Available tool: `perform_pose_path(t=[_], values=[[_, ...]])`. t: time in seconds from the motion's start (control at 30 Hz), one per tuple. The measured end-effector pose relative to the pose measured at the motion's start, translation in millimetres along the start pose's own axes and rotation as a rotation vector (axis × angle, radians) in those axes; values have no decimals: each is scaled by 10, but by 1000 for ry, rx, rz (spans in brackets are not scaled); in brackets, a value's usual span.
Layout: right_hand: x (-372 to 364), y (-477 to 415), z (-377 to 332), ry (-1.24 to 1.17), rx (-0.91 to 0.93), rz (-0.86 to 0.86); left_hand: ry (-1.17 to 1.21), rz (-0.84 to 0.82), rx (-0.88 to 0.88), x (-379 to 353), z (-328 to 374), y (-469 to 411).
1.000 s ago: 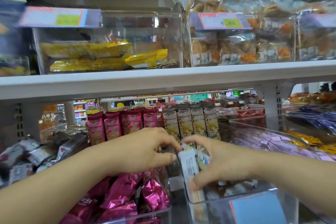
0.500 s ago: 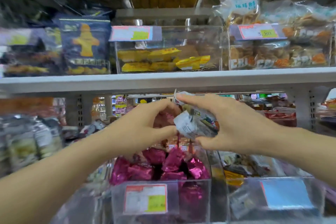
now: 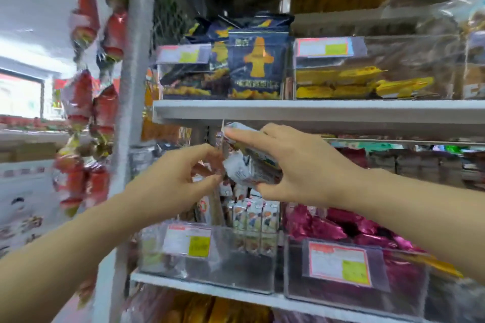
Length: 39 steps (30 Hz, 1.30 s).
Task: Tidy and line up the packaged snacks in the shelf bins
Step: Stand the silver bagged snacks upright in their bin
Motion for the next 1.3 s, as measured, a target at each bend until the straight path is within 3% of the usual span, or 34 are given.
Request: perform_pose_path(t=[0.1, 0.2, 0.37, 0.53, 0.87, 1.3], values=[[-230, -243, -38, -231, -48, 62, 41, 22, 73, 64, -179, 101], [-528, -342, 6, -334, -122, 4, -10, -38, 95, -33, -281, 148], [-661, -222, 138, -209, -257, -115, -102, -160, 92, -357, -367, 132], [-463, -103, 206, -195, -272, -109, -171, -142, 66, -445, -283, 37], [28, 616, 538, -221, -315, -11, -160, -100, -144, -619, 667, -352], [708, 2003, 1687, -113, -659, -83, -76, -224, -302, -1446, 1865, -1004]])
Point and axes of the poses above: each hand's wrist, its own y-axis away from the middle knuckle, its own x-axis out of the back of the hand, z = x × y, the point moved 2 cm from there along -y, towards the middle knuckle, and after that the axes turned 13 degrees about -y, right-handed, at the moved point
